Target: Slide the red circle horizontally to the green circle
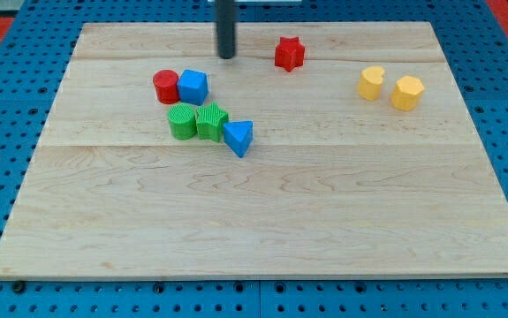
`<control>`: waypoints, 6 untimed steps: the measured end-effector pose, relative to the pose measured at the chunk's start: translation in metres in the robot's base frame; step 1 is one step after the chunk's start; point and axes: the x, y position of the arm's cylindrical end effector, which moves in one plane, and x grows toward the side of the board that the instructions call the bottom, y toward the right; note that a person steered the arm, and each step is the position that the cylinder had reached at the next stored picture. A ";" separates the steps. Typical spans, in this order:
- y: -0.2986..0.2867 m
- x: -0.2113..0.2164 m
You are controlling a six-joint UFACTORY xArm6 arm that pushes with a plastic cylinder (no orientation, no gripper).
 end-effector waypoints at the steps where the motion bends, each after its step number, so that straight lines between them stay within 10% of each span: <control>1: -0.032 0.057; 3: 0.028 0.094; 6: -0.061 0.110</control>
